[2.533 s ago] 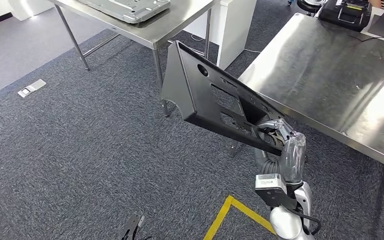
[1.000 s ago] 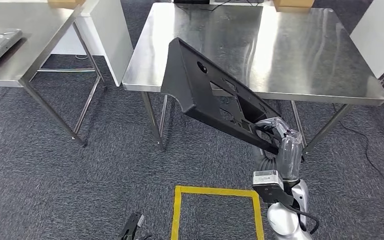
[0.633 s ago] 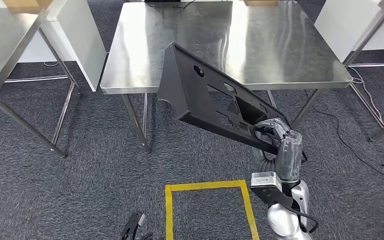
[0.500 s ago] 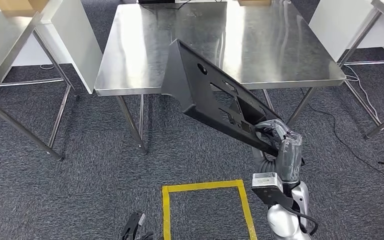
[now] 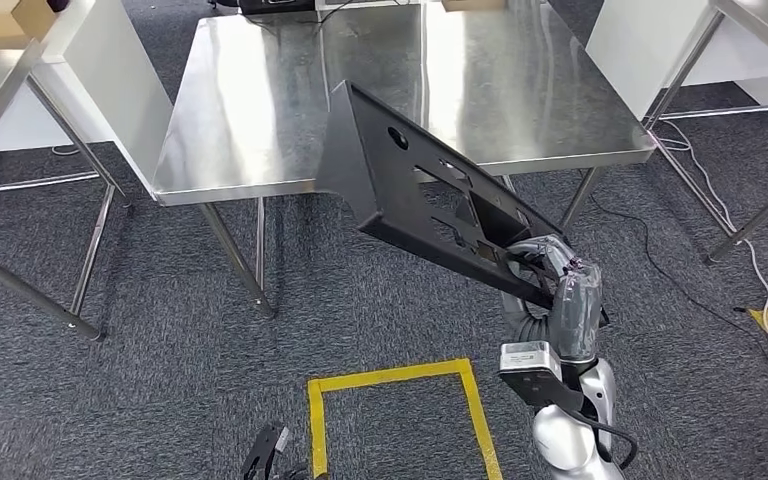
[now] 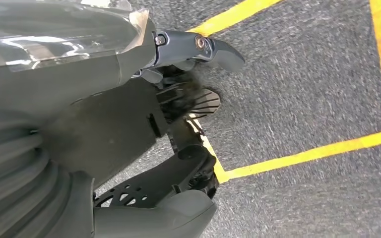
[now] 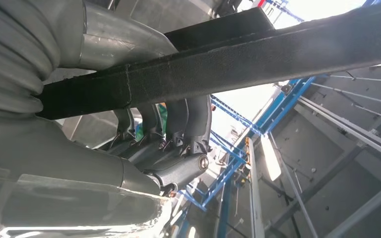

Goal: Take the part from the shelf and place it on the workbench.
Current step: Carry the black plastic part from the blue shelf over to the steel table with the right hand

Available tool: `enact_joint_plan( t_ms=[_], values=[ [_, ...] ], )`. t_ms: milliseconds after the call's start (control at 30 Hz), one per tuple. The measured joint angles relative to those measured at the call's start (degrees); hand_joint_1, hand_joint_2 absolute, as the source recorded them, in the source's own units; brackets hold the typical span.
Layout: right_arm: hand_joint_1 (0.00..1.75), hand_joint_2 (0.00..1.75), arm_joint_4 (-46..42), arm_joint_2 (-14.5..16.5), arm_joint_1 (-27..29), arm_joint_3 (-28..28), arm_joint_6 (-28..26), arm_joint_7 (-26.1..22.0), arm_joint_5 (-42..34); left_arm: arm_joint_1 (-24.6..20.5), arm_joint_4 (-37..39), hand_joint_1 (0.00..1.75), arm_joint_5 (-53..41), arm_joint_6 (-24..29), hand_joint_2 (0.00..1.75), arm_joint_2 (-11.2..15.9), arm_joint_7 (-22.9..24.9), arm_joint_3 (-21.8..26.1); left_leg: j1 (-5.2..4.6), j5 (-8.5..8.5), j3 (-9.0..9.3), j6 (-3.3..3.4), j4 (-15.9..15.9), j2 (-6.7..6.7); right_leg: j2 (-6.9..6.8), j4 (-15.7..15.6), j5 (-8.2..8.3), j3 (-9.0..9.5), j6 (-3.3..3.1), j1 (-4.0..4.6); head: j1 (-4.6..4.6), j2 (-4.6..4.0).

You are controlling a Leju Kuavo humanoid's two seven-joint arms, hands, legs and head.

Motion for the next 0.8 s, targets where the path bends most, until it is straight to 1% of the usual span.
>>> enact_joint_plan(
  t_ms=[33,100,167,200,233,300,333,367,400,433,467,500,533,600,667,700,733,800],
  values=[
    [1.75,1.75,0.01,0.03,-0.03,0.0,0.0,0.01,0.05,0.01,0.0,0.0,0.04,0.01,1.75,0.01,-0.01,0.0,-0.21,0.37,0.55,0.16,-1.46,-0.09,0.11,0.02,-0.07,-0.1,0.22,0.05,0.01,0.0],
    [1.75,1.75,0.01,0.05,-0.1,0.01,0.0,0.02,0.16,-0.01,-0.01,0.0,0.12,0.01,1.75,-0.02,-0.02,0.01,-0.63,0.24,0.66,0.35,-1.93,-0.04,0.2,-0.14,-0.14,-0.22,0.91,0.08,-0.03,-0.01],
    [1.75,1.75,-0.01,0.05,-0.18,0.02,0.0,0.03,0.25,-0.07,-0.02,0.0,0.14,0.0,1.75,-0.09,-0.04,0.02,-0.62,0.48,1.25,0.87,-2.65,0.06,-0.2,0.81,-0.71,-0.67,1.5,-0.01,0.0,-0.01],
    [1.75,1.75,-0.02,0.05,-0.29,0.03,0.0,0.04,0.27,-0.12,-0.02,0.0,0.14,-0.01,1.75,-0.14,-0.07,0.02,-0.51,0.58,1.58,1.18,-3.02,0.12,-0.43,2.69,-1.55,-1.59,1.54,0.0,0.06,0.0],
    [1.75,1.75,-0.01,0.05,-0.35,0.03,0.0,0.05,0.29,-0.13,-0.02,0.0,0.14,-0.01,1.75,-0.19,-0.09,0.02,-0.45,0.62,1.82,1.4,-3.2,0.19,-0.67,5.7,-2.71,-3.25,1.44,-0.11,0.12,0.0],
    [1.75,1.75,0.06,0.02,-0.37,0.03,0.0,0.07,0.31,-0.13,-0.02,0.0,0.15,-0.02,1.75,-0.22,-0.11,0.02,-0.47,0.47,1.92,1.68,-3.2,0.26,-0.73,12.73,-4.88,-7.29,1.42,-0.14,0.2,0.0],
    [1.75,1.75,0.12,-0.03,-0.29,0.03,0.0,0.1,0.34,-0.1,-0.02,0.0,0.16,-0.02,1.75,-0.22,-0.11,0.02,-0.47,0.38,1.97,1.68,-3.18,0.25,-0.75,14.75,-5.12,-8.65,1.68,-0.24,0.19,0.0],
    [1.75,1.75,0.15,-0.08,-0.23,0.02,0.0,0.12,0.38,-0.08,-0.02,0.0,0.16,-0.03,1.75,-0.22,-0.11,0.02,-0.46,0.24,2.06,1.64,-3.15,0.22,-0.78,14.79,-4.54,-9.0,2.13,-0.36,0.22,-0.01],
    [1.75,1.75,0.18,-0.12,-0.2,0.02,0.0,0.15,0.42,-0.05,-0.02,0.0,0.15,-0.06,1.75,-0.25,-0.11,0.02,-0.42,0.06,2.22,1.49,-3.1,0.17,-0.9,12.55,-3.15,-8.17,2.71,-0.55,0.21,-0.01],
    [1.75,1.75,0.18,-0.13,-0.2,0.02,-0.01,0.17,0.47,-0.03,-0.02,0.0,0.15,-0.1,1.75,-0.29,-0.11,0.02,-0.39,-0.2,2.42,1.23,-2.99,0.13,-1.17,8.67,-1.32,-6.46,3.3,-0.77,0.25,-0.02],
    [1.75,1.75,0.19,-0.14,-0.2,0.02,-0.02,0.17,0.53,-0.03,-0.02,0.0,0.14,-0.14,1.75,-0.32,-0.11,0.02,-0.49,-0.52,2.56,0.88,-2.83,0.09,-1.45,5.05,0.13,-4.69,3.62,-0.83,0.31,-0.01],
    [1.75,1.75,0.17,-0.13,-0.17,0.03,-0.04,0.19,0.58,-0.04,-0.02,0.0,0.14,-0.18,1.75,-0.34,-0.1,0.02,-0.6,-0.82,2.62,0.52,-2.64,0.09,-1.59,2.19,1.17,-3.32,3.57,-0.79,0.35,-0.01],
    [1.75,1.75,0.16,-0.13,-0.12,0.03,-0.06,0.22,0.62,-0.03,-0.02,0.0,0.14,-0.21,1.75,-0.34,-0.1,0.02,-0.75,-1.03,2.62,0.2,-2.54,0.1,-1.63,0.75,1.56,-2.62,3.19,-0.69,0.37,-0.01],
    [1.75,1.75,0.12,-0.15,0.07,0.01,-0.1,0.31,0.69,-0.02,-0.02,0.0,0.14,-0.23,1.75,-0.31,-0.08,0.02,-0.8,-1.21,2.61,-0.19,-2.58,0.15,-1.31,0.52,1.46,-2.57,2.11,-0.49,0.28,-0.01],
    [1.75,1.75,0.05,-0.13,0.2,-0.02,-0.13,0.35,0.75,-0.05,-0.03,0.0,0.12,-0.25,1.75,-0.28,-0.08,0.02,-0.52,-1.86,2.3,-0.62,-1.88,0.18,-1.15,0.44,1.33,-2.29,1.2,-0.67,0.15,-0.01],
    [1.75,1.75,0.01,-0.1,0.21,-0.02,-0.15,0.35,0.78,-0.09,-0.04,0.0,0.11,-0.25,1.75,-0.3,-0.08,0.02,-0.4,-2.81,1.56,-0.85,-0.22,0.18,-1.09,0.38,1.21,-2.05,0.74,-0.74,0.1,-0.01],
    [1.75,1.75,-0.03,-0.07,0.23,-0.03,-0.16,0.35,0.79,-0.09,-0.04,0.0,0.1,-0.26,1.75,-0.3,-0.09,0.02,-0.33,-4.22,0.11,-1.06,2.73,0.17,-1.06,0.34,1.04,-1.81,0.34,-0.74,0.05,-0.01],
    [1.75,1.75,-0.04,-0.08,0.35,-0.03,-0.17,0.35,0.81,-0.01,-0.03,0.0,0.1,-0.26,1.75,-0.25,-0.08,0.02,-0.34,-7.39,-4.28,-1.22,10.93,0.15,-1.03,0.34,0.65,-1.44,-0.23,-0.46,0.01,-0.01]
  ],
)
